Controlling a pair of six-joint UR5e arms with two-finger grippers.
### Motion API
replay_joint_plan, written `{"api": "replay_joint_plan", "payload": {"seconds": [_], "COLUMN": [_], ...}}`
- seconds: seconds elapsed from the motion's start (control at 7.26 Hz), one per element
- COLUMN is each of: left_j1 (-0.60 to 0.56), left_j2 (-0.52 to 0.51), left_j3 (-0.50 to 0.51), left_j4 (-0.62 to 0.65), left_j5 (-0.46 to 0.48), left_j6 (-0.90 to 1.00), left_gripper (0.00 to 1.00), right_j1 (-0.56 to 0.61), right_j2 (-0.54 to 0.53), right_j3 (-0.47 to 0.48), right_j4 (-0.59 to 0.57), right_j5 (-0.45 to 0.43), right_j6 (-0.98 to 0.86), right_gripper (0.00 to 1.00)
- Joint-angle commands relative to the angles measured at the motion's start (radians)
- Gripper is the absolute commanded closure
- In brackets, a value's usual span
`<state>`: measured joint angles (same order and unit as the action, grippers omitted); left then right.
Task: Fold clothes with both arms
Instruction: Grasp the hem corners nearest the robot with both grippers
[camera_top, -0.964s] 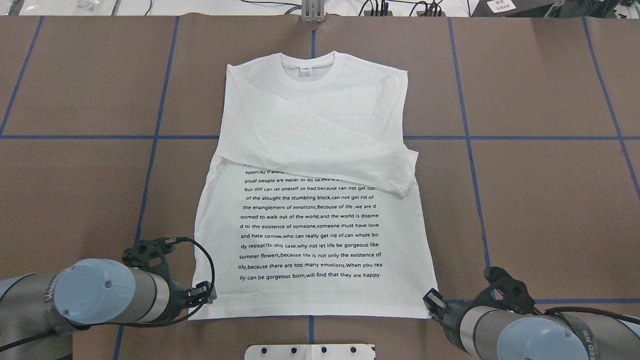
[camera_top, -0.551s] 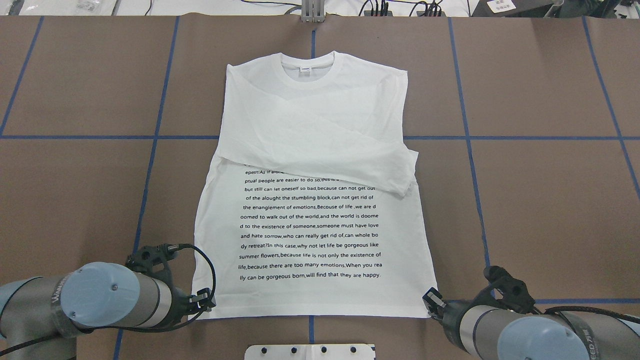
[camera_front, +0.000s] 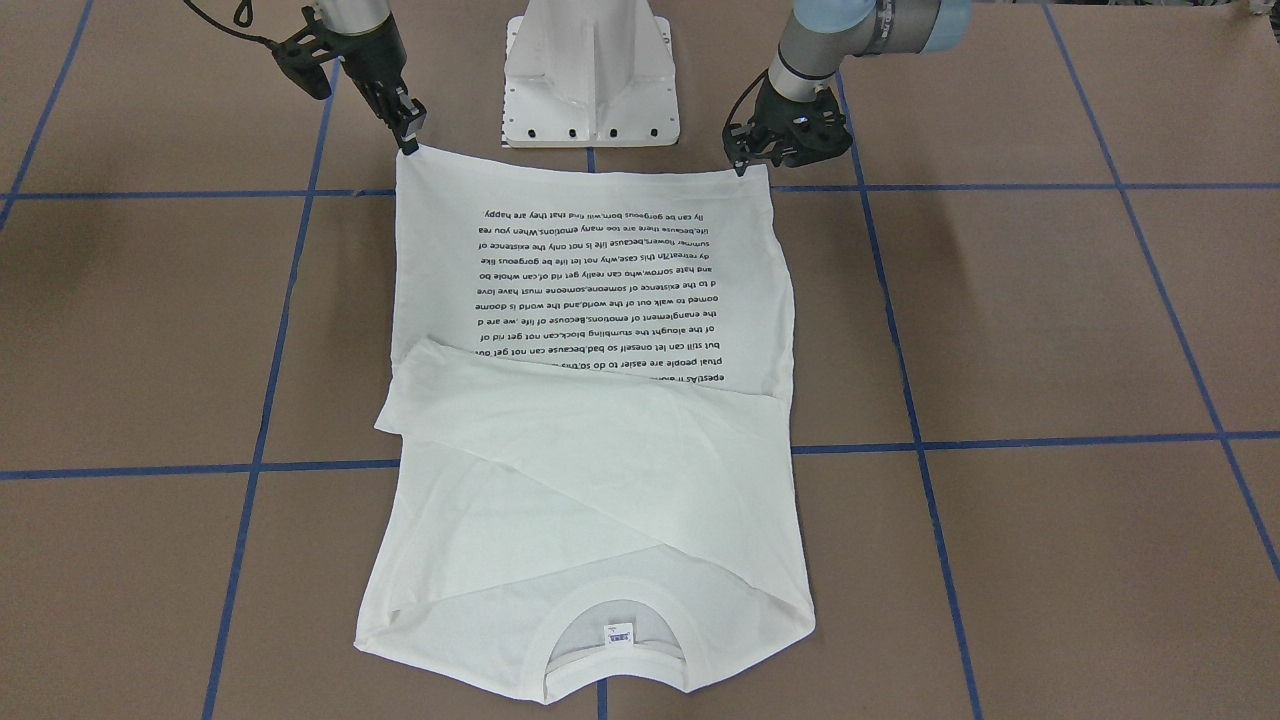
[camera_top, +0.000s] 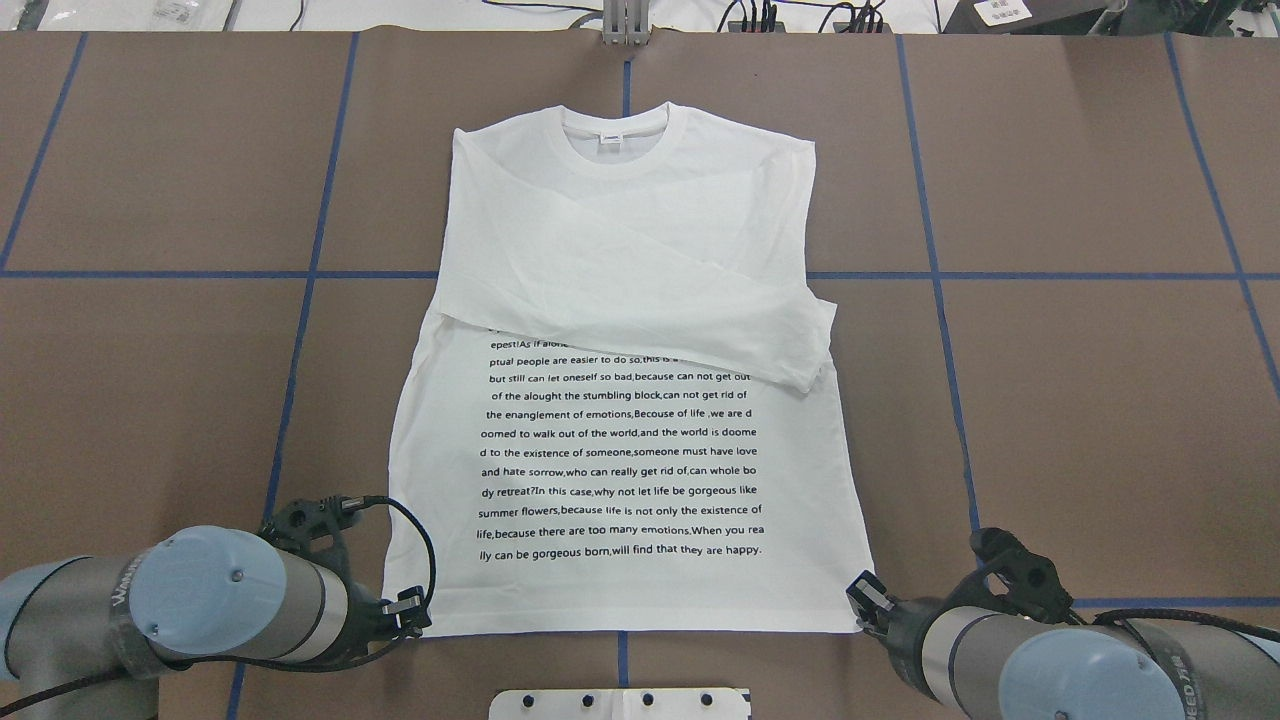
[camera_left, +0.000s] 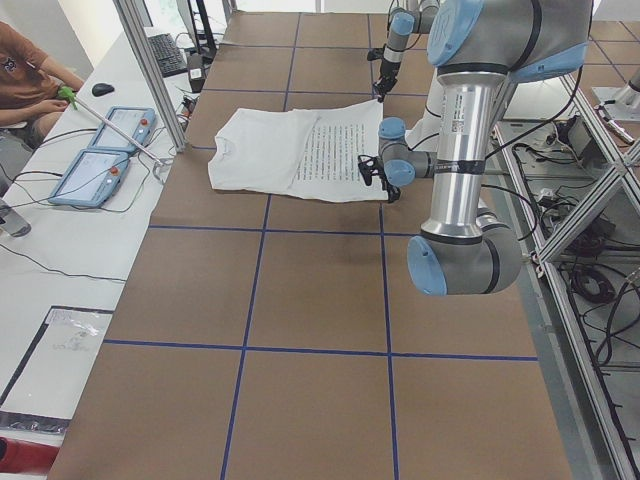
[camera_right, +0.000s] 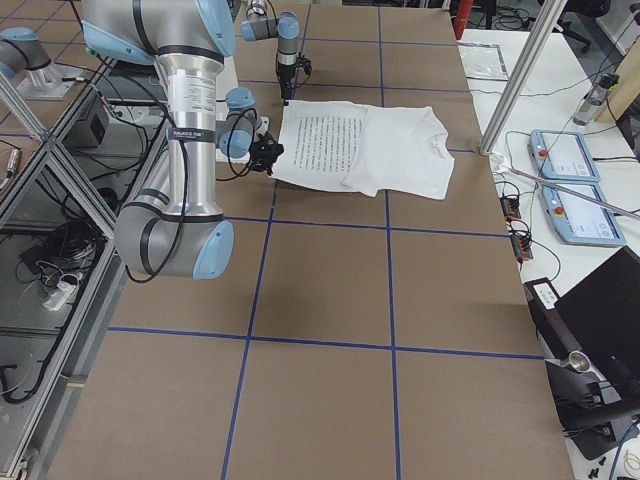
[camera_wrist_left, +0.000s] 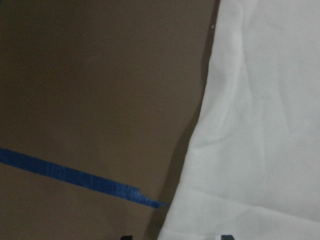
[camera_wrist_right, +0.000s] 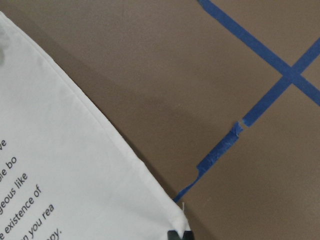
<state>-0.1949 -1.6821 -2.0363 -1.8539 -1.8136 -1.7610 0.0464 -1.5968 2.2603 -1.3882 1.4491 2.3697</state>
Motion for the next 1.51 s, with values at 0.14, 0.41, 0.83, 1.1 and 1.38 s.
{"api": "replay_joint_plan", "payload": {"seconds": [0.14,0.41,0.83,1.1,1.38], "left_j1": [0.000,0.000,-0.001,-0.001,0.027], "left_j2": [0.001,0.002,0.009,0.010,0.012], "left_j3": [0.001,0.001,-0.015,-0.088,-0.172], "left_j4": [0.004,0.005,0.005,0.005,0.005], "left_j5": [-0.003,-0.003,-0.003,-0.010,-0.058], "left_j6": [0.000,0.000,0.008,0.006,-0.030], "left_gripper": [0.56,0.95,1.00,1.00,1.00], "right_j1": [0.004,0.009,0.020,0.018,-0.012], "right_j2": [0.000,0.000,-0.002,-0.012,-0.026], "right_j3": [0.001,0.002,0.004,0.013,0.021], "right_j4": [0.000,0.000,0.001,0.000,0.000], "right_j5": [0.002,0.011,0.031,0.031,0.030], "right_j6": [-0.001,-0.003,-0.004,-0.004,-0.004], "right_gripper": [1.00,1.00,1.00,1.00,1.00]}}
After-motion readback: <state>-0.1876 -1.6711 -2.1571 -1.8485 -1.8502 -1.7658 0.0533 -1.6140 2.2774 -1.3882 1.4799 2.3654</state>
